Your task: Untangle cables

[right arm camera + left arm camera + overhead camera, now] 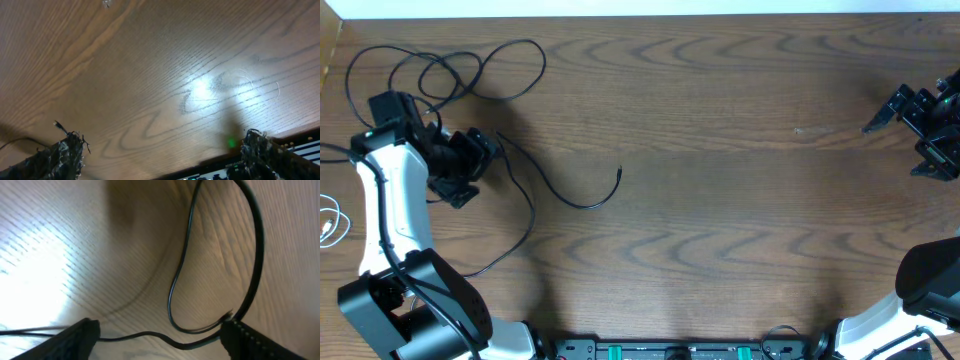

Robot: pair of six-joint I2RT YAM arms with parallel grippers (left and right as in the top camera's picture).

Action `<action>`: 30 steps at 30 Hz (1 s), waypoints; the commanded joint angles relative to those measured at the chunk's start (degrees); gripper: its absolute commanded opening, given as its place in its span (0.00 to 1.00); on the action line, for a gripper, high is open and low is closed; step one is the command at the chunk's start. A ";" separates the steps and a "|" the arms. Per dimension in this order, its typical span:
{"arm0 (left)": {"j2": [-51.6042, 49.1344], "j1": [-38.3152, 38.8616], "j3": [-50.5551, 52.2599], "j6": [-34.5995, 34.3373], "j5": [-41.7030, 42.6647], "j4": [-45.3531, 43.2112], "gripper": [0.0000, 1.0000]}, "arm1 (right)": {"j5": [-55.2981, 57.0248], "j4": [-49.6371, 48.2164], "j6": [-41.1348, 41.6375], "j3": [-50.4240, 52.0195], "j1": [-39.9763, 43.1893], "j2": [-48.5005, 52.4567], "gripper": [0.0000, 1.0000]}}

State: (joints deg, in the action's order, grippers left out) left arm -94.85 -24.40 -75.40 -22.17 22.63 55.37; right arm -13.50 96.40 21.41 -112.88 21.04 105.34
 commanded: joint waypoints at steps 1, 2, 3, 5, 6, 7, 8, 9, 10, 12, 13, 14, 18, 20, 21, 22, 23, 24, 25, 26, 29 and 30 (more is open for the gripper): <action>-0.66 1.07 0.17 1.97 0.33 -0.17 0.80 | -0.15 0.07 -0.70 -0.68 0.09 -0.22 0.99; -0.66 1.44 0.17 2.56 0.33 -0.39 0.80 | -0.15 0.04 -0.70 -0.68 0.09 -0.22 0.99; -0.66 1.84 0.17 2.97 0.37 -0.79 0.80 | -0.15 0.04 -0.70 -0.68 0.07 -0.22 0.99; -0.66 2.54 0.17 3.08 1.66 -2.14 0.80 | -0.15 0.07 -0.70 -0.68 0.09 -0.22 0.99; -0.66 2.73 0.17 3.08 3.50 -3.17 0.80 | -0.15 0.04 -0.70 -0.68 0.09 -0.22 0.99; -0.66 2.82 0.17 3.08 5.97 -4.39 0.80 | -0.15 0.04 -0.70 -0.68 0.09 -0.22 0.99; -0.66 2.84 0.17 3.08 9.40 -6.10 0.80 | -0.15 0.04 -0.70 -0.68 0.09 -0.22 0.99; -0.66 2.84 0.17 3.06 12.20 -7.45 0.80 | -0.15 0.04 -0.70 -0.68 0.09 -0.22 0.99; -0.66 2.84 0.17 3.08 15.78 -9.05 0.80 | -0.15 0.04 -0.70 -0.68 0.09 -0.22 0.99; -0.66 2.84 0.17 3.08 21.22 -11.52 0.80 | -0.15 0.04 -0.70 -0.68 0.09 -0.22 0.99; -0.66 2.86 0.17 3.10 22.53 -12.11 0.80 | -0.15 0.04 -0.70 -0.68 0.09 -0.22 0.99; -0.66 2.91 0.17 3.23 22.95 -12.35 0.80 | -0.15 0.04 -0.70 -0.68 0.09 -0.22 0.99; -0.66 2.91 0.17 6.67 20.79 -10.62 0.80 | -0.15 0.04 -0.70 -0.68 0.09 -0.22 0.99; -0.66 2.97 0.17 6.71 14.01 -7.89 0.80 | -0.15 0.04 -0.70 -0.68 0.09 -0.22 0.99; -0.66 3.13 0.17 6.71 9.70 -6.40 0.80 | -0.15 0.04 -0.70 -0.68 0.09 -0.22 0.99; -0.66 3.30 0.17 6.73 6.29 -5.40 0.80 | -0.15 0.04 -0.70 -0.68 0.09 -0.22 0.99; -0.66 3.65 0.17 6.73 2.93 -4.42 0.80 | -0.15 0.04 -0.70 -0.68 0.09 -0.22 0.99; -0.66 3.98 0.17 6.73 1.49 -3.93 0.80 | -0.15 0.04 -0.70 -0.68 0.07 -0.22 0.99; -0.74 4.48 0.17 6.71 1.38 -3.78 0.80 | -0.15 0.04 -0.70 -0.68 0.09 -0.22 0.99; -0.76 4.96 0.17 6.73 2.16 -4.00 0.77 | -0.15 0.04 -0.70 -0.68 0.09 -0.22 0.99; -0.90 6.73 0.17 6.75 3.28 -4.90 0.70 | -0.15 0.04 -0.70 -0.68 0.09 -0.22 0.99; -0.98 7.32 0.17 6.73 3.28 -5.33 0.62 | -0.15 0.04 -0.70 -0.68 0.09 -0.22 0.99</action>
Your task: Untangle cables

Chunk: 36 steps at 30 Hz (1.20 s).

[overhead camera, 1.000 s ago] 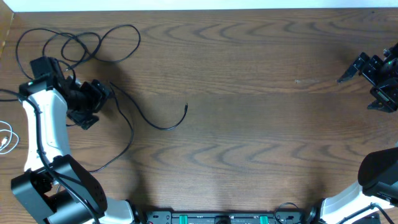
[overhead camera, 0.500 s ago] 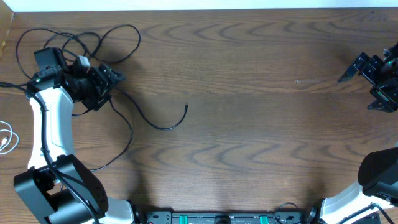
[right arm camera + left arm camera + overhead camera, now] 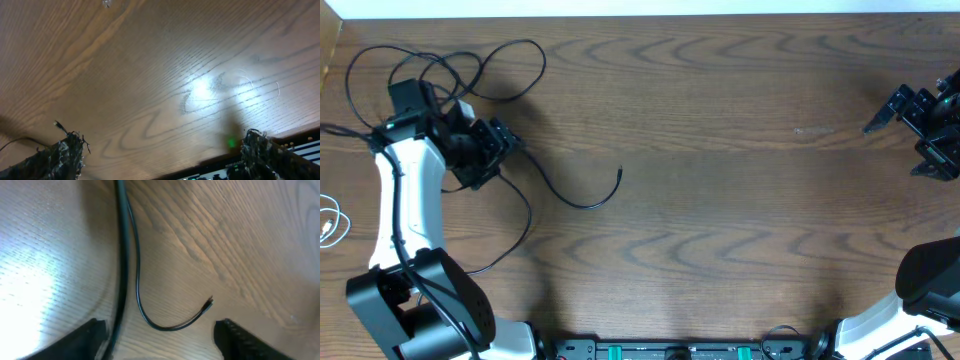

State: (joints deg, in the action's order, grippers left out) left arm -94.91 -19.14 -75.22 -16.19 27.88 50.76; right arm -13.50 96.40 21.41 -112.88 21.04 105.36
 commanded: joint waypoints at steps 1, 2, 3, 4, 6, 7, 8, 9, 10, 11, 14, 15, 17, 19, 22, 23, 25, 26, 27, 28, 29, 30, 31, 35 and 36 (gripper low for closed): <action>-0.94 2.49 0.00 0.72 -1.99 -1.18 0.53 | -0.15 0.04 -0.70 -0.68 0.09 -0.24 0.99; -0.94 2.89 0.00 0.70 -2.01 -1.97 0.40 | -0.15 0.04 -0.70 -0.68 0.09 -0.24 0.99; -0.94 2.99 0.00 0.26 -1.99 -2.86 0.29 | -0.15 0.04 -0.70 -0.68 0.09 -0.24 0.99; -0.92 2.99 -0.02 -0.96 -1.99 -3.54 0.20 | -0.15 0.04 -0.70 -0.68 0.09 -0.24 0.99; -0.83 2.64 -0.55 -4.42 -1.95 -4.61 0.08 | -0.15 0.04 -0.70 -0.68 0.09 -0.24 0.99; -0.81 2.43 -1.07 -5.64 -1.70 -4.74 0.08 | -0.15 0.07 -0.70 -0.68 0.09 -0.24 0.99; -0.76 2.21 -1.95 -6.23 -0.79 -4.90 0.08 | -0.15 0.04 -0.70 -0.68 0.09 -0.24 0.99; -0.76 2.05 -2.97 -6.49 0.50 -4.92 0.08 | -0.15 0.04 -0.70 -0.68 0.09 -0.24 0.99; -0.76 1.88 -4.44 -6.54 2.84 -4.92 0.07 | -0.15 0.04 -0.70 -0.68 0.09 -0.24 0.99; -0.68 1.75 -6.08 -6.69 5.75 -4.92 0.07 | -0.15 0.04 -0.70 -0.68 0.09 -0.24 0.99; -0.31 1.57 -10.97 -8.66 15.28 -5.05 0.08 | -0.15 0.04 -0.70 -0.68 0.09 -0.24 0.99; -0.09 1.57 -12.81 -9.90 18.36 -5.07 0.07 | -0.15 0.04 -0.70 -0.68 0.09 -0.24 0.99; 0.33 1.77 -15.78 -11.56 22.97 -5.29 0.08 | -0.15 0.04 -0.70 -0.68 0.09 -0.24 0.99; 1.25 2.21 -19.52 -13.79 26.97 -5.57 0.07 | -0.15 0.04 -0.70 -0.68 0.09 -0.24 0.99; 2.82 2.58 -22.62 -15.89 27.02 -6.29 0.08 | -0.15 0.04 -0.70 -0.68 0.09 -0.24 0.99; 3.61 2.58 -23.30 -16.55 26.99 -7.02 0.08 | -0.15 0.07 -0.70 -0.68 0.09 -0.24 0.99; 5.29 2.56 -24.04 -18.12 26.99 -8.85 0.07 | -0.15 0.04 -0.70 -0.68 0.09 -0.24 0.99; 6.03 2.56 -24.11 -18.84 26.97 -9.84 0.08 | -0.15 0.04 -0.70 -0.68 0.09 -0.24 0.99; 6.93 2.56 -24.11 -19.87 26.95 -10.88 0.07 | -0.15 0.04 -0.70 -0.68 0.09 -0.24 0.99; 7.69 2.56 -24.11 -20.83 26.97 -11.58 0.08 | -0.15 0.04 -0.70 -0.68 0.09 -0.24 0.99; 8.26 2.56 -24.11 -21.75 26.97 -12.00 0.07 | -0.15 0.04 -0.70 -0.68 0.09 -0.24 0.99; 8.76 2.56 -24.11 -22.27 26.97 -12.13 0.08 | -0.15 0.04 -0.70 -0.68 0.09 -0.24 0.99; 9.18 2.54 -24.11 -22.27 26.97 -12.11 0.08 | -0.15 0.04 -0.70 -0.68 0.09 -0.24 0.99; 9.29 2.45 -24.11 -23.12 26.99 -12.09 0.08 | -0.15 0.04 -0.70 -0.68 0.09 -0.24 0.99; 9.16 2.45 -24.06 -24.83 27.19 -12.09 0.07 | -0.15 0.07 -0.70 -0.68 0.09 -0.24 0.99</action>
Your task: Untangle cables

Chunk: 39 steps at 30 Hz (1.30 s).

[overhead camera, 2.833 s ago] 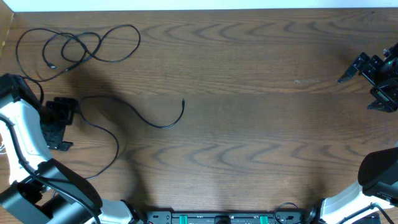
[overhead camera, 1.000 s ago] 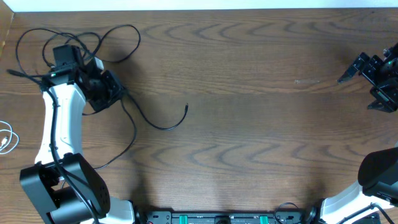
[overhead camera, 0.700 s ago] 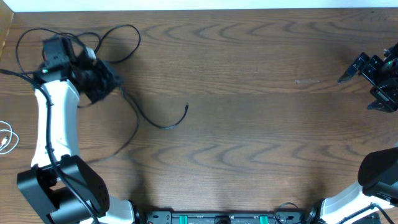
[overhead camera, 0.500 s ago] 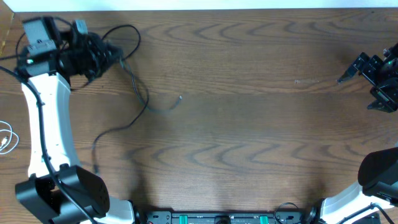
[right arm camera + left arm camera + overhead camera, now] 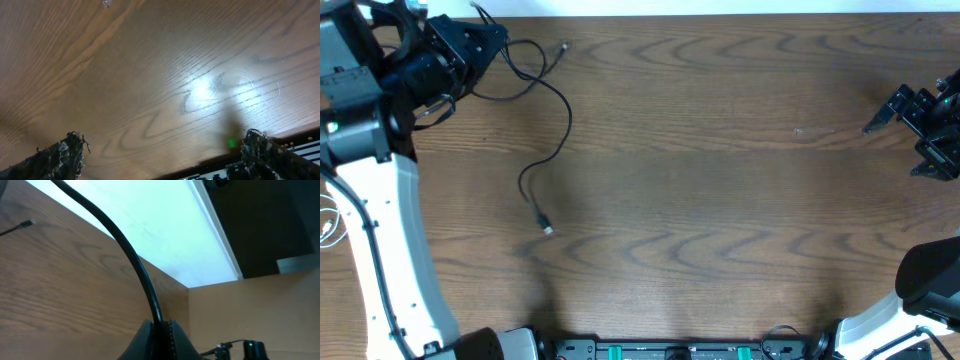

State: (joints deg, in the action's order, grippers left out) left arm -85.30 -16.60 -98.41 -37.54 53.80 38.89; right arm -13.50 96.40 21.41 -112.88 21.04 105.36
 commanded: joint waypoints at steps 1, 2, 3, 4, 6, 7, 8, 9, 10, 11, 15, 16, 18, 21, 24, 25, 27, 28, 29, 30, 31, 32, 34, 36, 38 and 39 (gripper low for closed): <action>-0.57 -0.09 -0.87 -5.27 1.66 -0.24 0.08 | -0.15 0.04 -0.70 -0.68 0.09 -0.24 0.99; -0.59 -0.07 -0.87 -6.54 2.82 -0.74 0.08 | -0.15 0.04 -0.70 -0.68 0.09 -0.24 0.99; -0.70 -0.07 -0.87 -6.73 4.96 -2.21 0.07 | -0.15 0.04 -0.70 -0.68 0.09 -0.24 0.99; -0.70 -0.07 -0.87 -6.71 7.34 -3.98 0.07 | -0.15 0.04 -0.70 -0.68 0.09 -0.24 0.99; -0.74 -0.04 -0.87 -6.69 13.05 -8.72 0.07 | -0.15 0.04 -0.70 -0.68 0.09 -0.24 0.99; -0.74 -0.04 -0.87 -6.71 15.13 -10.88 0.08 | -0.15 0.04 -0.70 -0.68 0.09 -0.24 0.99; -0.74 -0.09 -0.87 -6.69 16.15 -12.24 0.08 | -0.15 0.04 -0.70 -0.68 0.09 -0.24 0.99; -0.74 -0.22 -0.87 -6.67 16.26 -12.48 0.07 | -0.15 0.04 -0.70 -0.68 0.09 -0.24 0.99; -0.76 -0.59 -0.83 -6.64 16.26 -12.39 0.07 | -0.15 0.04 -0.70 -0.68 0.09 -0.24 0.99; -0.87 -1.11 -0.59 -6.67 16.24 -12.15 0.08 | -0.15 0.04 -0.70 -0.68 0.09 -0.24 0.99; -1.18 -3.80 0.70 -6.69 16.11 -8.98 0.07 | -0.15 0.04 -0.70 -0.68 0.09 -0.24 0.99; -1.36 -4.48 0.72 -6.58 16.02 -7.48 0.07 | -0.15 0.04 -0.70 -0.68 0.09 -0.24 0.99; -1.97 -6.25 0.74 -5.25 16.06 -4.72 0.08 | -0.15 0.04 -0.70 -0.68 0.09 -0.24 0.99; -2.84 -9.03 0.74 -2.29 16.09 -0.83 0.08 | -0.15 0.04 -0.70 -0.68 0.09 -0.24 0.99; -4.11 -11.98 0.74 1.40 16.11 2.84 0.08 | -0.15 0.04 -0.70 -0.68 0.09 -0.24 0.99; -4.50 -12.79 0.74 2.97 16.09 4.04 0.08 | -0.15 0.04 -0.70 -0.68 0.09 -0.24 0.99; -5.53 -14.51 0.74 7.06 16.11 7.54 0.08 | -0.15 0.04 -0.70 -0.68 0.09 -0.24 0.99; -6.01 -15.23 0.74 8.66 16.13 9.25 0.07 | -0.15 0.04 -0.70 -0.68 0.09 -0.24 0.99; -6.58 -16.06 0.74 10.60 16.13 11.52 0.08 | -0.15 0.04 -0.70 -0.68 0.09 -0.24 0.99; -7.34 -17.03 0.74 13.05 16.31 14.16 0.08 | -0.15 0.04 -0.70 -0.68 0.09 -0.24 0.99; -8.31 -17.97 0.74 15.41 16.28 16.46 0.08 | -0.15 0.04 -0.70 -0.68 0.09 -0.24 0.99; -8.85 -18.56 0.74 16.68 16.28 17.59 0.08 | -0.15 0.04 -0.70 -0.68 0.09 -0.24 0.99; -9.94 -19.91 0.81 18.43 16.24 19.50 0.08 | -0.15 0.04 -0.70 -0.68 0.09 -0.24 0.99; -11.08 -21.68 0.81 18.69 16.02 21.24 0.08 | -0.15 0.04 -0.70 -0.68 0.09 -0.24 0.99; -12.33 -23.50 0.81 18.69 14.93 22.27 0.08 | -0.15 0.04 -0.70 -0.68 0.09 -0.24 0.99; -12.90 -24.39 0.81 18.67 13.16 22.93 0.08 | -0.15 0.04 -0.70 -0.68 0.09 -0.24 0.99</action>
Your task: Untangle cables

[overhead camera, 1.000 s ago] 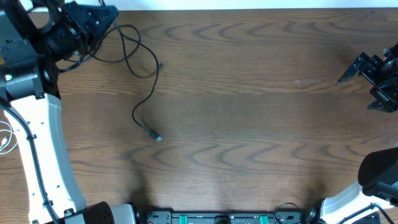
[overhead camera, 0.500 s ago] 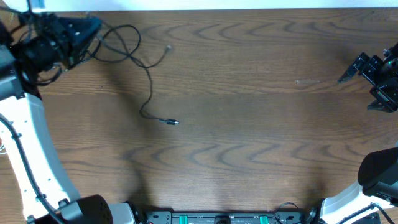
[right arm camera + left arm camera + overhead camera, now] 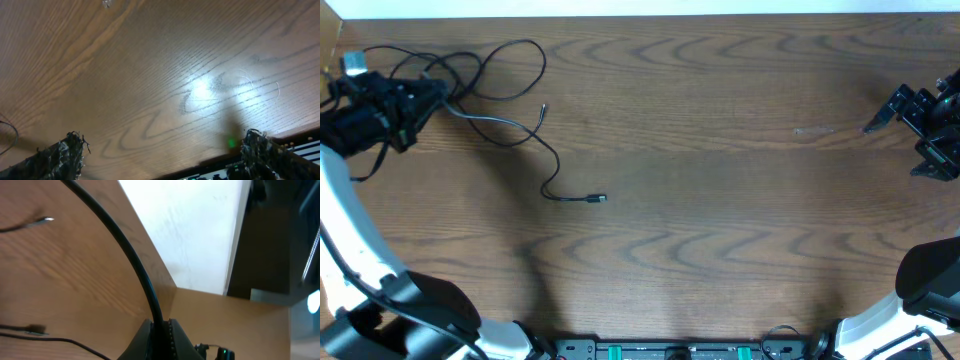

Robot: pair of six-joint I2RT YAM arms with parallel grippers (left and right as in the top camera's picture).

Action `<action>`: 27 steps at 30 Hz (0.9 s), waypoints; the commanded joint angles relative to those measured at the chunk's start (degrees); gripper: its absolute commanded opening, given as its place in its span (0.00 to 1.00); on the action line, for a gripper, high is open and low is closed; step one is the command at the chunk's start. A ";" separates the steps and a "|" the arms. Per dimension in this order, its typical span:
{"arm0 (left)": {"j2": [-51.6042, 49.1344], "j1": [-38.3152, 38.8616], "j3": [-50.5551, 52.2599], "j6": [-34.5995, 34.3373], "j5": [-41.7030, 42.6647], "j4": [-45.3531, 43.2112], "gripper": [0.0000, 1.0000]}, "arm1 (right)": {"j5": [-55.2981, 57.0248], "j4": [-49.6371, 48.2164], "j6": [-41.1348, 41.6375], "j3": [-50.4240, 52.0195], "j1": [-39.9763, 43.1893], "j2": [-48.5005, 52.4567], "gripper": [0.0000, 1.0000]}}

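A thin black cable (image 3: pixel 599 198) lies at the table's far left, looped near the back edge, with one strand ending in a small plug toward the middle. My left gripper (image 3: pixel 428 102) sits by the left edge, shut on that cable. In the left wrist view the cable (image 3: pixel 125 255) rises out of the closed left gripper (image 3: pixel 160 328). A free cable tip (image 3: pixel 46 219) shows further off. At the far right my right gripper (image 3: pixel 895 145) hangs open, nothing between its fingers (image 3: pixel 70 155).
The wooden table (image 3: pixel 720 230) stretches between the two arms. A pale wall strip (image 3: pixel 640 8) runs along the back edge. The arm bases and a control bar (image 3: pixel 670 350) line the front edge.
My left gripper, still shut on the cable, has moved from the back-left corner further left and nearer. The cable's loops lie on the table again, and its plug now rests further right.
My left gripper stood open over a cable strand at the left, then a little further back, still open. By the third moment it was shut on the cable near the back-left corner. Now it holds the cable by the left edge. My right arm never moved.
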State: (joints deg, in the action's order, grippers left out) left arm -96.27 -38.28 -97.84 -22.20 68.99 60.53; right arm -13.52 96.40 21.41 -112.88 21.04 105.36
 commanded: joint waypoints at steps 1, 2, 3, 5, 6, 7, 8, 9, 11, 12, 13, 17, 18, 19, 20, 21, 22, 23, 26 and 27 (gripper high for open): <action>-2.40 -3.56 0.24 3.32 -4.09 2.12 0.08 | -0.13 0.04 -0.70 -0.68 0.09 -0.24 0.99; -2.80 -4.33 0.24 3.32 -6.73 3.02 0.08 | -0.13 0.04 -0.70 -0.68 0.09 -0.24 0.99; -3.34 -5.75 0.24 3.30 -12.26 4.66 0.08 | -0.13 0.04 -0.70 -0.68 0.09 -0.24 0.99; -3.65 -7.48 0.24 3.23 -19.98 6.03 0.08 | -0.13 0.04 -0.70 -0.68 0.09 -0.24 0.99; -3.69 -8.39 0.24 2.45 -24.74 6.58 0.08 | -0.13 0.04 -0.70 -0.68 0.09 -0.24 0.99; -3.72 -9.11 0.24 0.76 -29.22 6.88 0.08 | -0.13 0.07 -0.70 -0.68 0.09 -0.24 0.99; -3.72 -9.99 0.24 -2.03 -34.97 7.48 0.08 | -0.13 0.04 -0.70 -0.68 0.09 -0.24 0.99; -3.72 -10.73 0.24 -5.01 -39.74 8.09 0.08 | -0.13 0.04 -0.70 -0.68 0.09 -0.24 0.99; -3.72 -11.87 0.24 -8.66 -47.04 8.96 0.08 | -0.13 0.04 -0.70 -0.68 0.09 -0.24 0.99; -3.72 -12.26 0.24 -9.60 -49.83 9.18 0.09 | -0.13 0.04 -0.70 -0.68 0.09 -0.24 0.99; -3.72 -12.61 0.24 -10.08 -52.41 9.27 0.14 | -0.13 0.04 -0.70 -0.68 0.09 -0.24 0.99; -3.74 -12.79 0.24 -10.12 -55.56 9.29 0.80 | -0.13 0.04 -0.70 -0.68 0.09 -0.24 0.99; -3.74 -12.76 0.24 -10.71 -55.56 9.29 0.88 | -0.13 0.04 -0.70 -0.68 0.09 -0.24 0.99; -3.74 -12.76 0.24 -11.19 -55.56 9.29 0.93 | -0.13 0.04 -0.70 -0.68 0.09 -0.24 0.99; -3.74 -12.76 0.24 -11.17 -55.56 9.29 0.94 | -0.13 0.04 -0.70 -0.68 0.09 -0.24 0.99; -3.74 -12.74 0.24 -11.17 -55.47 9.29 0.95 | -0.13 0.04 -0.70 -0.68 0.09 -0.24 0.99; -3.74 -12.74 0.24 -11.13 -54.84 9.31 0.95 | -0.13 0.04 -0.70 -0.68 0.09 -0.24 0.99; -3.74 -12.63 0.24 -10.99 -53.53 9.57 0.95 | -0.13 0.04 -0.70 -0.68 0.09 -0.24 0.99; -3.74 -11.41 0.28 -6.71 -46.64 9.64 0.95 | -0.13 0.04 -0.70 -0.68 0.09 -0.24 0.99; -3.74 -10.51 0.28 -4.87 -43.65 9.64 0.95 | -0.13 0.04 -0.70 -0.68 0.09 -0.24 0.99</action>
State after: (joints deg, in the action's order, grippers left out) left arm -99.77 -50.83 -97.84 -31.40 18.22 70.02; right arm -13.50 96.40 21.41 -112.88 21.04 105.36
